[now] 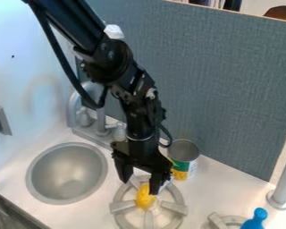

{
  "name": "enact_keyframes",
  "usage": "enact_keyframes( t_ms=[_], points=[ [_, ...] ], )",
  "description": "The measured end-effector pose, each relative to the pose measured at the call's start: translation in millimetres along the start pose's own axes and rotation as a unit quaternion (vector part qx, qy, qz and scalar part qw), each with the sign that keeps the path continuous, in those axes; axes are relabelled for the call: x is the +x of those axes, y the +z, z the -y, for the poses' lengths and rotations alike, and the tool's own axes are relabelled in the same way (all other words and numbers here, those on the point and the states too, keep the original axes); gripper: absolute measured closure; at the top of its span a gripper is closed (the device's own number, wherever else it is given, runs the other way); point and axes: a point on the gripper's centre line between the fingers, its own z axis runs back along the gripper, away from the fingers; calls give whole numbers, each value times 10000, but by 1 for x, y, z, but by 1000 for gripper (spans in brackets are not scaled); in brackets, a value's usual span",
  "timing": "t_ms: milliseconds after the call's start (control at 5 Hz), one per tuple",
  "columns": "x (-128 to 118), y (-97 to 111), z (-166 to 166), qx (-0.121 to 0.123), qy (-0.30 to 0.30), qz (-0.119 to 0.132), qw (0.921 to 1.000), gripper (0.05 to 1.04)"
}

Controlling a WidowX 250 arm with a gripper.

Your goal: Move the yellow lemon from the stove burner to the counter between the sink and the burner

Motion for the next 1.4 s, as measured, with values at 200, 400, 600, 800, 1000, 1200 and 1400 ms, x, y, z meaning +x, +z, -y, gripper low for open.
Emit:
enact_keyframes(
  t_ms=[200,400,600,800,1000,1200,1400],
  points=[
    [-5,-8,-1,21,4,-144,9999,83],
    [0,-11,-1,11,-32,9,10000,83],
    [6,-24,-2,173,82,39,9998,83],
    [14,-35,2,286,70,9,9996,83],
    [23,-55,5,224,75,-161,9996,83],
    [29,-66,6,283,140,-304,9990,83],
    [35,-73,3,425,231,-394,9981,105]
  ],
)
